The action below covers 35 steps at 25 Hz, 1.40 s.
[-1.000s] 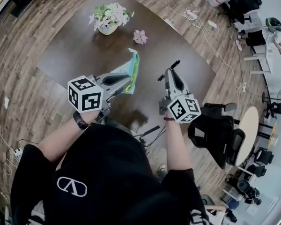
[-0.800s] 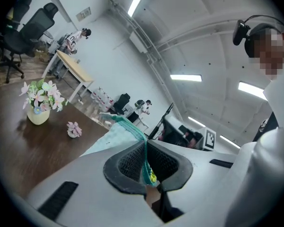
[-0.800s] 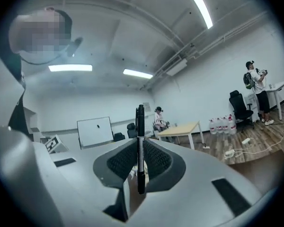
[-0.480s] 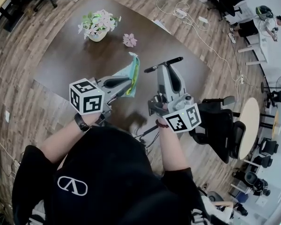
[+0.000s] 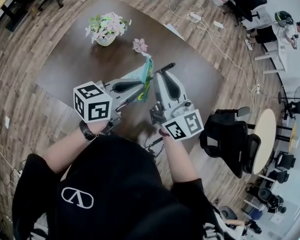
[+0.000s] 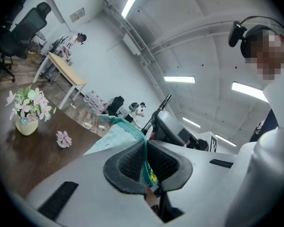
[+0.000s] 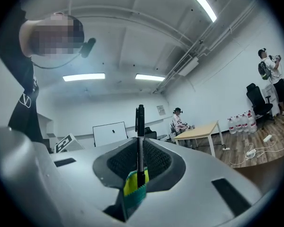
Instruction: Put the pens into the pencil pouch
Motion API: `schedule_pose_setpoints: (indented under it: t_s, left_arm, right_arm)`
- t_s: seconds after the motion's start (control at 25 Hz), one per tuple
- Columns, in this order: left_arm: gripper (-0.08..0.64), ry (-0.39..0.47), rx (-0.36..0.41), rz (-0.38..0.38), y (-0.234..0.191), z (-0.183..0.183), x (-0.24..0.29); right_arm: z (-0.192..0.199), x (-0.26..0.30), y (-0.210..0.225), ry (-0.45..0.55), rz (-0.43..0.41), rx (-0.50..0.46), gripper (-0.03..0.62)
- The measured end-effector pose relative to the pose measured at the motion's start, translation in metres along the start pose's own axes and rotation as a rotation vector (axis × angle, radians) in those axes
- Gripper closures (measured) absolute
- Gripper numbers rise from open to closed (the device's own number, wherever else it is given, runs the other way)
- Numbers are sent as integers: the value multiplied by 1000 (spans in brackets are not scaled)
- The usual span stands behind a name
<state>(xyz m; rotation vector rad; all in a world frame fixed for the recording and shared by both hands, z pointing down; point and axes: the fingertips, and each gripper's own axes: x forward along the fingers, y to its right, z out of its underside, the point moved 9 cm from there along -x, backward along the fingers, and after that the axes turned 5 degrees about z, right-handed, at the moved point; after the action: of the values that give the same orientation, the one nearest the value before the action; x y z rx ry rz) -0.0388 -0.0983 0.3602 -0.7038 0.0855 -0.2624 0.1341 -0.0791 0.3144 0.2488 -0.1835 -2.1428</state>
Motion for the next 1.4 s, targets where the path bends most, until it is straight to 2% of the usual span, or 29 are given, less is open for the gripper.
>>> schedule_pose_setpoints:
  t_s: [0.28,0.32,0.36,0.4,0.64,1.08,1.24,1.4]
  left_arm:
    - [543,27,22,6,1,-12,0]
    - [543,29,26,7,0,-14,0]
    - [543,31,31,8,-1,-15,0]
    - [543,33,35,9,-2,-16,0]
    - [543,41,62,2,-6,-20,-2]
    - [543,1,71,-60,-25,-5,-17]
    - [543,-51,95,-124,-46,10,-25]
    - [543,-136,132,-213,-76,41,-25]
  right_arm:
    - [8,3,0,-34,9,-16,547]
    - [7,4,-1,-30,-1,-22,533]
    - [6,4,-2,-22,-14,-26,452]
    - [4,5,-2,-15,-24,-28,396]
    - [-3,4,-6,-21,-50,-57,397]
    - [-15,-35,9,36,82,-16,400]
    - [-14,-61,15,29,154,-10,402]
    - [-11,-91,21,14,236,1,405]
